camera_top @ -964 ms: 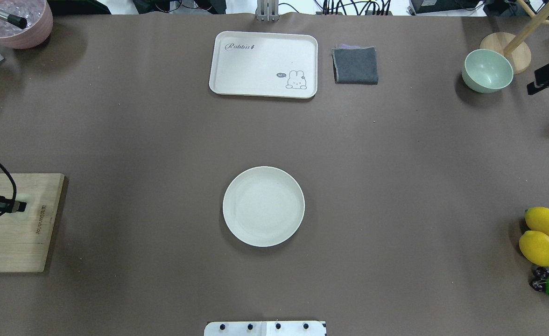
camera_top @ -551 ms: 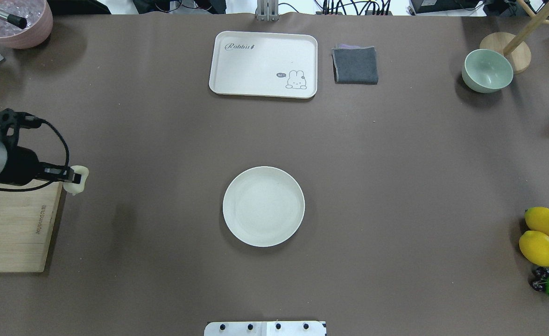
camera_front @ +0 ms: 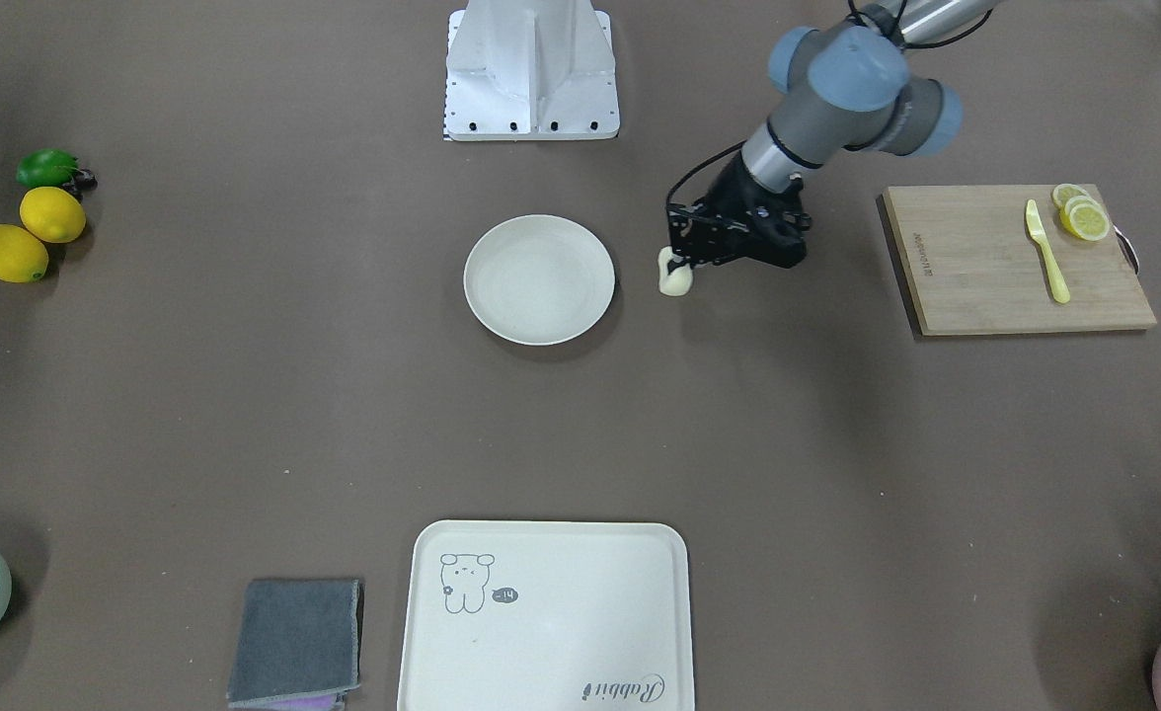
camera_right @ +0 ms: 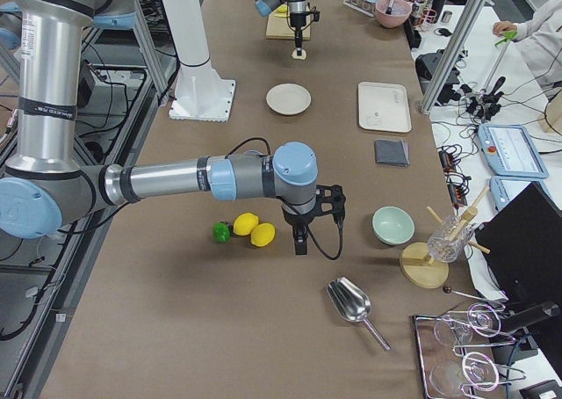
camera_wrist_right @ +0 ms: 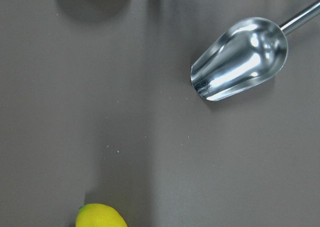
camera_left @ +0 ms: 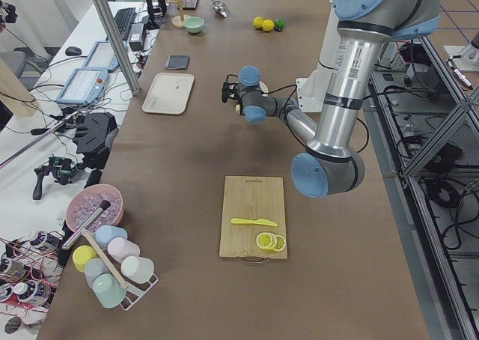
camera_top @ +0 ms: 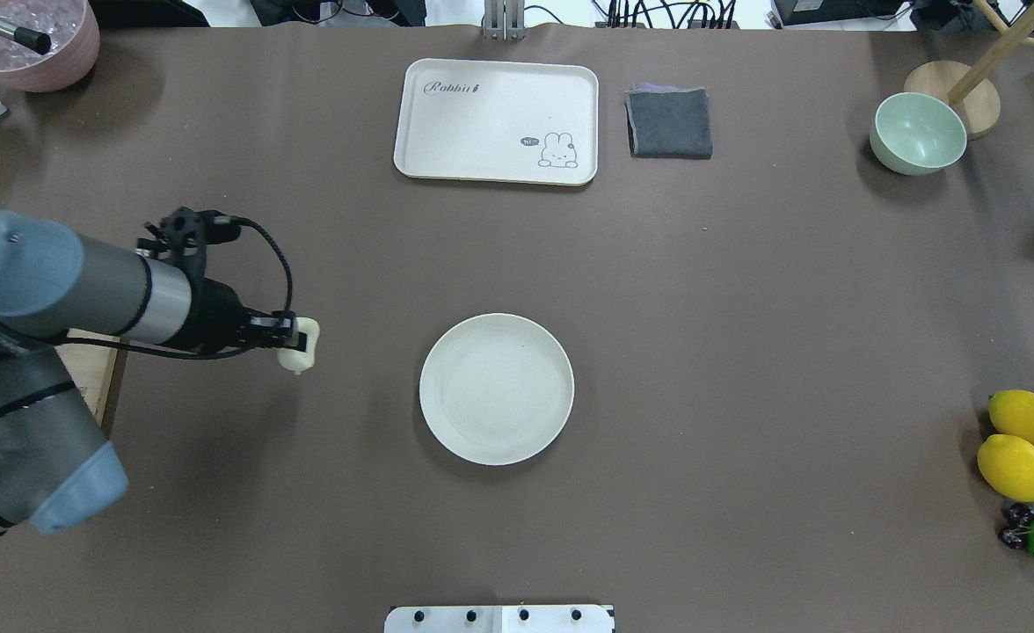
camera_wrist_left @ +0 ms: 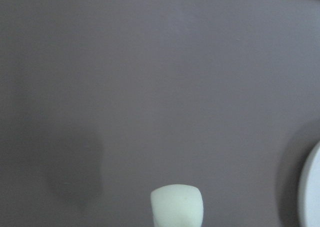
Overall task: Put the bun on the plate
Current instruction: 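Carry the bun with the left gripper over the white plate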
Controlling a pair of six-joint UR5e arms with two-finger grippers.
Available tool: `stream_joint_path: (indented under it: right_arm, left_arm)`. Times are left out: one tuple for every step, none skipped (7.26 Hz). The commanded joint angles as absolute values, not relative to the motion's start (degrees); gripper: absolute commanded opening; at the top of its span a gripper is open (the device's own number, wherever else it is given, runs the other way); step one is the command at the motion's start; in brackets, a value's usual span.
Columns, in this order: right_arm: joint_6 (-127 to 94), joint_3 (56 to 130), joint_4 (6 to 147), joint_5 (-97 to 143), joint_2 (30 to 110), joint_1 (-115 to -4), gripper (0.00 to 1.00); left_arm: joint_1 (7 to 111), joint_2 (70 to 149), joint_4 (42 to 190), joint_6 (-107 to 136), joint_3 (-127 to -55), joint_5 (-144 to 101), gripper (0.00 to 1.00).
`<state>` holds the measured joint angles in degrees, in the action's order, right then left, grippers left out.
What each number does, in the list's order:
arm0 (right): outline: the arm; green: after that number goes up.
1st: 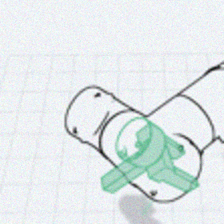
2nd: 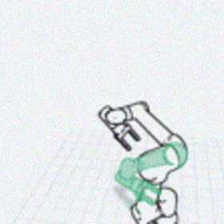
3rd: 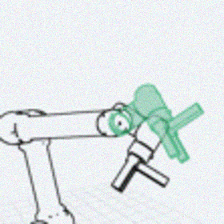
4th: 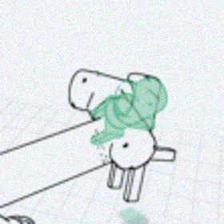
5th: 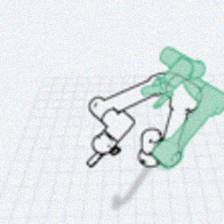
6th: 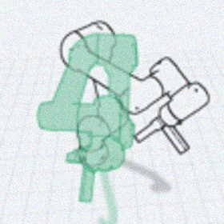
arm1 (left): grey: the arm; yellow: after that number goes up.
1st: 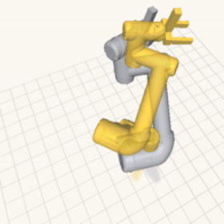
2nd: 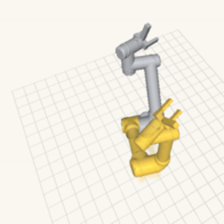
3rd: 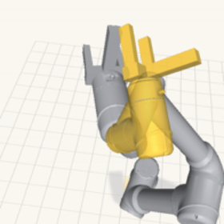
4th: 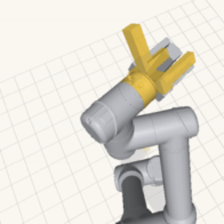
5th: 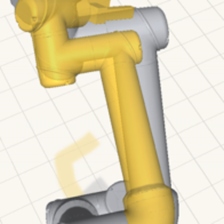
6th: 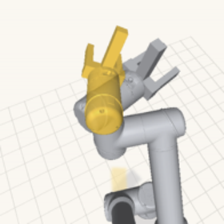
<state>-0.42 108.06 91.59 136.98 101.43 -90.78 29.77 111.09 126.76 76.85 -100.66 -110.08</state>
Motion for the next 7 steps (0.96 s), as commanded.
stream_joint_path:
  right_arm:
    - [-0.09, 107.93, 91.49, 136.67, 102.74, -91.05, 1.00]
    - [-0.09, 107.93, 91.49, 136.67, 102.74, -91.05, 1.00]
    - [-0.09, 107.93, 91.49, 136.67, 102.74, -91.05, 1.00]
    - [-0.17, 107.93, 91.58, 137.02, 102.92, -91.05, 1.00]
    - [-0.18, 108.02, 91.50, 137.11, 103.27, -91.23, 1.00]
    - [-0.09, 108.10, 91.49, 137.11, 103.27, -91.32, 1.00]
    - [-0.17, 108.19, 91.49, 137.11, 103.36, -91.32, 1.00]
  left_arm:
    - [23.75, 119.51, 120.87, 80.93, -98.70, -104.16, 0.09]
    - [23.21, 120.66, 120.85, 81.03, -97.66, -103.45, 0.13]
    - [22.77, 121.98, 120.85, 81.30, -96.52, -103.36, 0.23]
    - [22.24, 123.82, 120.85, 82.43, -94.76, -100.92, 0.49]
    - [21.19, 125.23, 120.85, 82.79, -93.35, -98.29, 0.83]
    - [21.18, 125.42, 120.85, 82.79, -93.34, -97.91, 0.96]
    - [21.18, 125.42, 120.85, 82.79, -93.43, -97.91, 0.97]
